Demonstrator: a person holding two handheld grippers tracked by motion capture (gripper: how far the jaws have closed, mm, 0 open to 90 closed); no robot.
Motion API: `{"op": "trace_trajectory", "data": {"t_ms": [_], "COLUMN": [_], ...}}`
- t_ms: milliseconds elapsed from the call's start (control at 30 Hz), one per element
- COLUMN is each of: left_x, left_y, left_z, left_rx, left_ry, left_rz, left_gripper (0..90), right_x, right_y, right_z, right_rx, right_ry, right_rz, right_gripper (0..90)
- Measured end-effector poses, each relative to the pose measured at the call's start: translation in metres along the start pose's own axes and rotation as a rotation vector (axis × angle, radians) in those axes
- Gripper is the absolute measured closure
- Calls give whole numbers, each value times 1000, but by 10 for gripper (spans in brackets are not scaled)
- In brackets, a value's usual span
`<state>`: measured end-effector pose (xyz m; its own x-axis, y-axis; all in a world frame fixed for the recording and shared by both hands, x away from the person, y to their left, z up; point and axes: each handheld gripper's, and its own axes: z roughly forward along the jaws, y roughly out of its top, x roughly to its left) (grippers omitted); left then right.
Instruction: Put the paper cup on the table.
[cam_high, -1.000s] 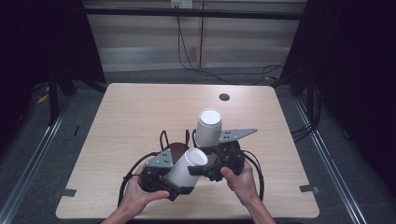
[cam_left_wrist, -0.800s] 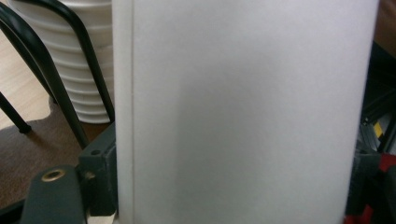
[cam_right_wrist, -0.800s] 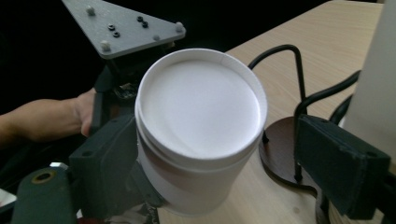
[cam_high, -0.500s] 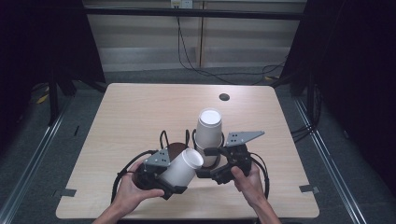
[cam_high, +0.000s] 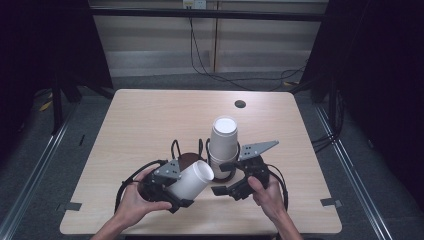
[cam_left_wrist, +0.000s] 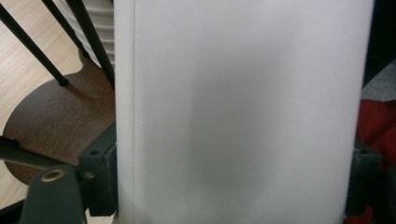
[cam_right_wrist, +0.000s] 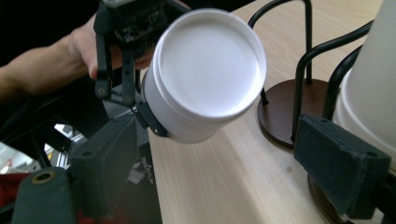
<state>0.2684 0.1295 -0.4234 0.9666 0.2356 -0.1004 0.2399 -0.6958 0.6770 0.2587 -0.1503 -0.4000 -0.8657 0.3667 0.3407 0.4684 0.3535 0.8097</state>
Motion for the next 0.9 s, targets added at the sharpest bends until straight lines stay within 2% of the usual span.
{"op": "trace_trajectory", "data": {"t_ms": [67,133,200,267,300,467,600,633,667,733,767,833,900], "left_x": [-1,-2,-3,-3,-4,-5,-5,-5,-6,-7,-8,-8,-9], "left_y": [0,1,4,6,9,13,22,26,28,31,31,31,30], "left_z": [-1,-2,-1,1,1,-1,-1,-1,0,1,3,7,11], "left_rx": [16,12,40,54,94,125,159,172,186,212,229,243,265], "left_ry": [1,5,17,3,8,7,7,9,10,-2,-14,0,-14], "left_rz": [11,-9,13,24,37,52,79,88,96,122,120,129,133], "left_gripper": [180,180,180,180,179,178,178,178,178,178,177,178,178], "right_x": [-2,-1,1,2,1,2,6,6,6,4,4,4,4], "right_y": [-1,-3,-2,-2,-1,-1,2,3,3,5,6,6,6], "right_z": [2,3,6,6,8,11,12,13,13,14,15,18,20], "right_rx": [20,33,59,71,94,133,156,188,188,201,218,262,277], "right_ry": [1,8,24,24,36,40,47,47,47,45,56,44,31], "right_rz": [-4,-11,-27,-32,-34,-33,-50,-56,-56,-58,-55,-65,-87], "right_gripper": [141,150,172,172,172,171,162,154,154,154,154,167,180]}}
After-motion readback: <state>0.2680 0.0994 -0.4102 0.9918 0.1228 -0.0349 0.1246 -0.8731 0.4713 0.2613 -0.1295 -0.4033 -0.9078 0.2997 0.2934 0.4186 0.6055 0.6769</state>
